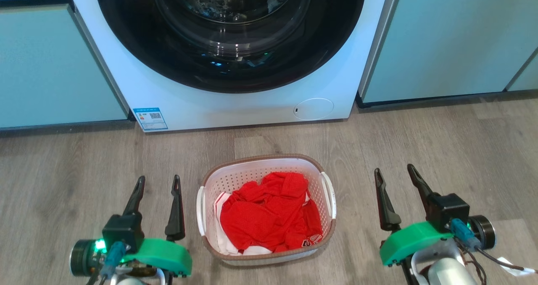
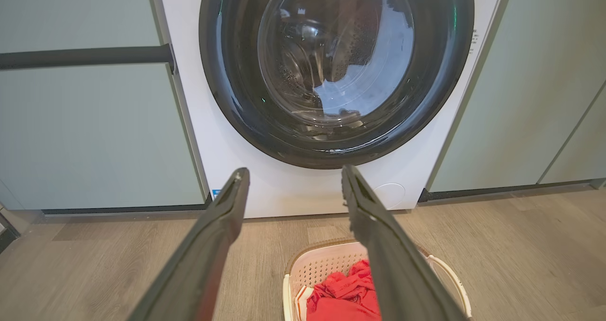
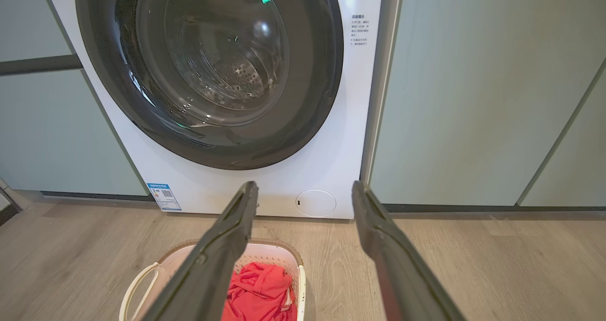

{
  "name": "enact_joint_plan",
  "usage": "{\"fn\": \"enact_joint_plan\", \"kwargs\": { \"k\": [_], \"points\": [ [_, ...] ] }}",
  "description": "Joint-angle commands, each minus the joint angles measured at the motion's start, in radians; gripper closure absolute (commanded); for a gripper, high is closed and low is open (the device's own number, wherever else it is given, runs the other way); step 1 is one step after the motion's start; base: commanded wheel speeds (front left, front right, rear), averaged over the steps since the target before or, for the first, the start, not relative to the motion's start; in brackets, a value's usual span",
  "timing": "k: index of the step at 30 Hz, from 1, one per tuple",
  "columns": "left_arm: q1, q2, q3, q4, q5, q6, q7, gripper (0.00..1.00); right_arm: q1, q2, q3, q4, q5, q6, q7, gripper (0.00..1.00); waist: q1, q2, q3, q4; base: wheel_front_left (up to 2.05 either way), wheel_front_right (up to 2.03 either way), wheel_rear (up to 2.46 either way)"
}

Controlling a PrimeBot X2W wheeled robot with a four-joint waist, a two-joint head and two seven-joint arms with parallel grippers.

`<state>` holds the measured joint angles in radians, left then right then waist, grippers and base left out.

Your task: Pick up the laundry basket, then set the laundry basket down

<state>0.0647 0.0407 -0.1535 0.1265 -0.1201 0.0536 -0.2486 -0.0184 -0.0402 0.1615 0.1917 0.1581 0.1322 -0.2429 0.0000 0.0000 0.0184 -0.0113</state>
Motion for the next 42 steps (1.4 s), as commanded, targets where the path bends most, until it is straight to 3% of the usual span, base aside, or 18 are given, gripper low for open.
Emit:
{"fn": "enact_joint_plan", "kwargs": {
  "k": [1,29,42],
  "points": [
    [-0.019,0.009,0.025,-0.03,0.021,0.005,-0.013,0.0,-0.051,-0.01,0.026,-0.039,-0.023,-0.002,-0.019,0.0,0.0,0.0,0.0,0.0,0.0,0.0,0.0],
    [-0.026,0.009,0.029,0.002,0.005,-0.002,-0.013,0.0,-0.05,-0.01,0.016,-0.034,-0.019,-0.002,-0.019,0.0,0.0,0.0,0.012,0.002,0.0,0.0,0.0],
    [-0.078,0.009,0.019,0.053,-0.016,-0.005,-0.013,0.0,-0.097,-0.01,-0.002,-0.009,-0.023,-0.002,-0.019,0.0,0.0,0.0,0.112,0.016,0.0,0.0,0.0]
  ]
}}
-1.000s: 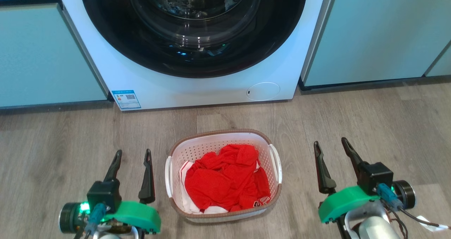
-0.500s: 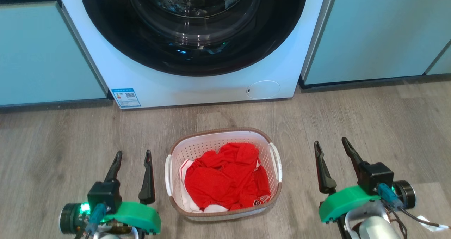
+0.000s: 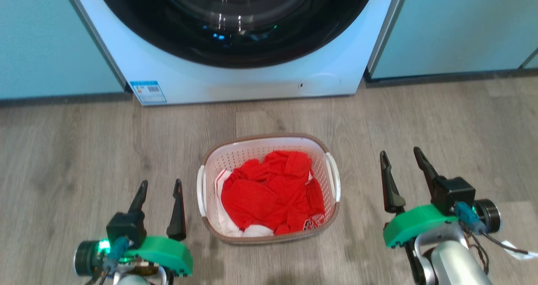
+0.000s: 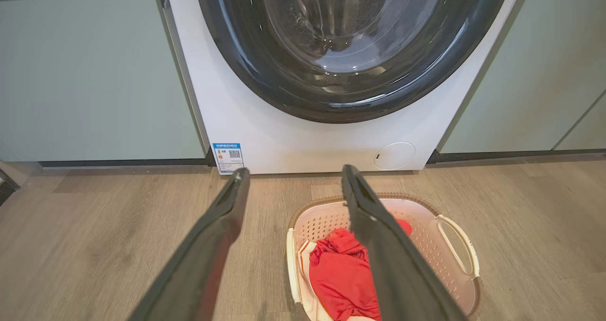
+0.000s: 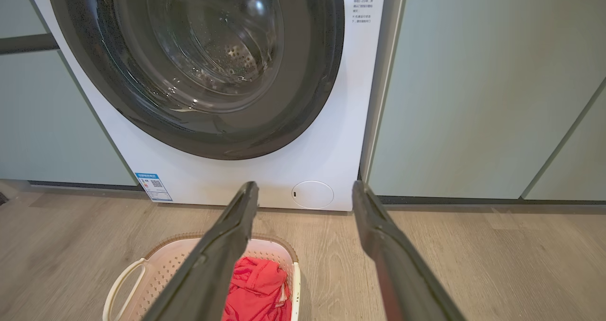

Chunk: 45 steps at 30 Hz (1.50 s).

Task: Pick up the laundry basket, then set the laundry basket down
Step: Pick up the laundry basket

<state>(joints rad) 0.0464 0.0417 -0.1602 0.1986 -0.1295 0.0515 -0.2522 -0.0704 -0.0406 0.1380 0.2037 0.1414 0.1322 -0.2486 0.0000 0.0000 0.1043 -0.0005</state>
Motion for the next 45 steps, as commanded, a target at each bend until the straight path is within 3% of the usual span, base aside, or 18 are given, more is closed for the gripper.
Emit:
{"fn": "enact_joint_plan", "kwargs": {
  "k": [1,28,45],
  "points": [
    [-0.068,0.009,0.025,-0.009,-0.009,-0.004,-0.01,0.0,-0.054,-0.01,0.021,-0.015,-0.01,-0.002,-0.013,0.0,0.0,0.0,0.04,0.006,0.0,0.0,0.0],
    [-0.486,0.009,-0.015,0.274,-0.112,-0.003,-0.01,0.0,-0.425,-0.01,-0.033,0.197,-0.072,-0.002,-0.013,0.0,0.0,0.0,0.572,0.038,0.0,0.0,0.0],
    [-0.634,0.009,-0.122,0.475,-0.209,-0.034,-0.01,0.0,-0.521,-0.01,-0.031,0.337,-0.063,-0.002,-0.013,0.0,0.0,0.0,0.728,0.072,0.0,0.0,0.0]
  ]
}}
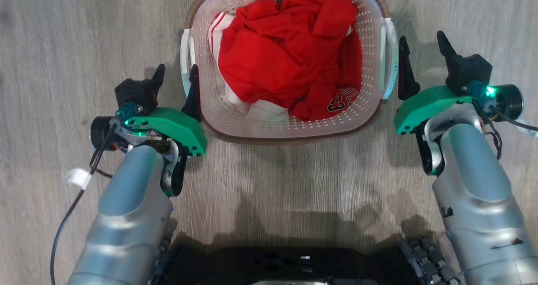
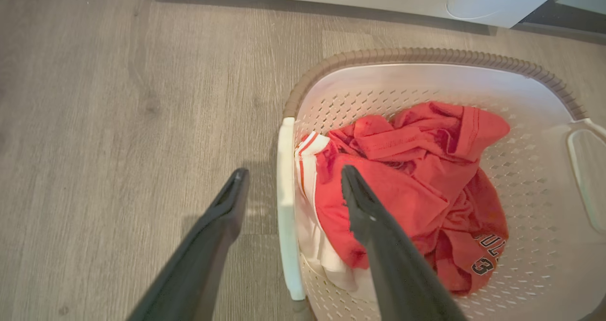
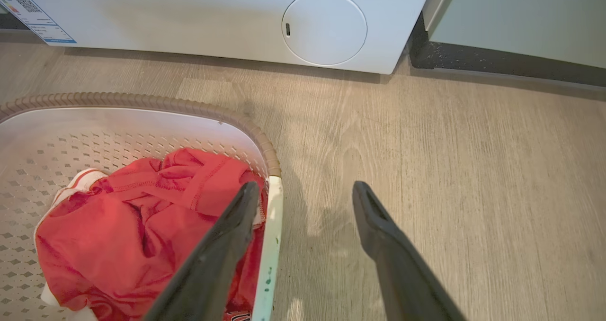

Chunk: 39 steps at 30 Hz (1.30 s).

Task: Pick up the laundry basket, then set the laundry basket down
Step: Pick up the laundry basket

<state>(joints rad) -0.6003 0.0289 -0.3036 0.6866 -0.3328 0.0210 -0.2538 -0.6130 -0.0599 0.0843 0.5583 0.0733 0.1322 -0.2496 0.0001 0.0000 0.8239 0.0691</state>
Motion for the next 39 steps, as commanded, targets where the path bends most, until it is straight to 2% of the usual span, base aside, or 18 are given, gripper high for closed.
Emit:
{"fn": "enact_joint_plan", "kwargs": {
  "k": [1,22,38,39],
  "points": [
    [0.006,0.021,0.016,-0.002,-0.009,-0.006,-0.008,0.0,0.018,0.01,0.025,-0.015,0.007,-0.002,-0.012,0.0,-0.0001,0.0,0.016,0.003,0.0,0.0,0.0],
    [-0.119,0.021,-0.072,0.126,-0.069,-0.005,-0.008,0.0,-0.058,0.01,0.038,0.084,0.007,-0.002,-0.012,0.0,-0.0001,0.0,0.148,0.034,0.0,0.0,0.0],
    [-0.183,0.021,-0.174,0.196,-0.196,0.029,-0.008,0.0,-0.09,0.01,0.063,0.131,0.005,-0.002,-0.012,0.0,-0.0001,0.0,0.18,0.044,0.0,0.0,0.0],
    [-0.187,0.021,-0.179,0.199,-0.201,0.031,-0.008,0.0,-0.091,0.01,0.063,0.132,0.004,-0.002,-0.012,0.03,-0.0001,0.0,0.181,0.044,0.0,0.0,0.0]
  ]
}}
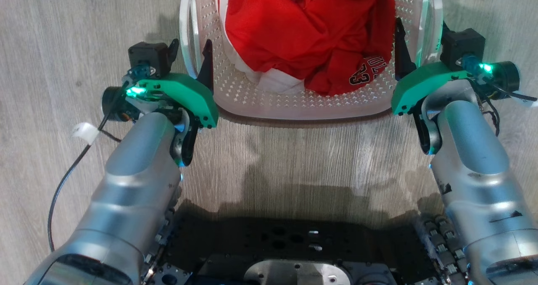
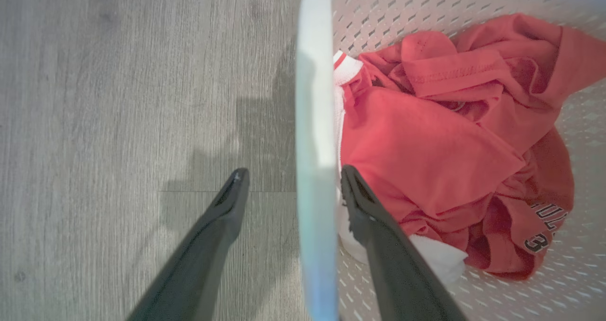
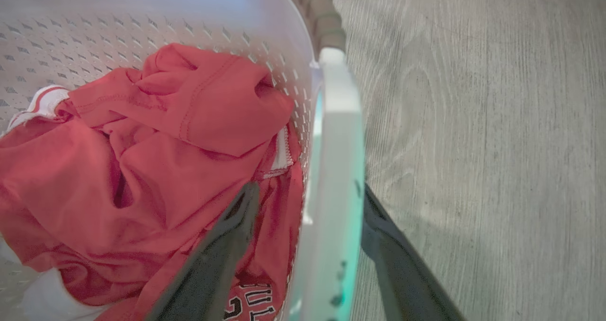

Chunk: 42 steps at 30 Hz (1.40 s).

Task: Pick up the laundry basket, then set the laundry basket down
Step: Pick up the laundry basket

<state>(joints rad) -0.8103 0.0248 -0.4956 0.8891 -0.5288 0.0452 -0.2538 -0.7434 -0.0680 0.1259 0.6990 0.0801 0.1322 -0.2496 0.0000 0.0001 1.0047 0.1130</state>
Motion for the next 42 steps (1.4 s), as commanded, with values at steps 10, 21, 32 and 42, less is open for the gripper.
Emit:
{"fn": "enact_joint_plan", "kwargs": {
  "k": [10,21,32,42],
  "points": [
    [0.007,0.025,-0.033,0.008,-0.054,0.007,-0.008,1.0,0.02,0.018,0.02,0.036,-0.001,-0.002,-0.012,0.89,0.0,-0.0001,-0.002,0.004,0.0,0.0,0.0],
    [0.018,0.025,-0.068,0.022,-0.094,0.011,-0.008,1.0,0.005,0.018,0.037,0.089,0.02,-0.002,-0.012,1.0,0.0,-0.0001,-0.038,0.002,0.0,0.0,0.0],
    [0.072,0.025,-0.079,0.076,-0.114,0.01,-0.008,1.0,0.028,0.018,0.085,0.198,0.087,-0.002,-0.012,1.0,0.0,-0.0001,-0.151,-0.024,0.0,0.0,0.0],
    [0.15,0.025,-0.142,0.155,-0.163,-0.004,-0.008,1.0,0.076,0.018,0.163,0.324,0.187,-0.002,-0.012,1.0,0.0,-0.0001,-0.304,-0.05,0.0,0.0,0.0]
  ]
}}
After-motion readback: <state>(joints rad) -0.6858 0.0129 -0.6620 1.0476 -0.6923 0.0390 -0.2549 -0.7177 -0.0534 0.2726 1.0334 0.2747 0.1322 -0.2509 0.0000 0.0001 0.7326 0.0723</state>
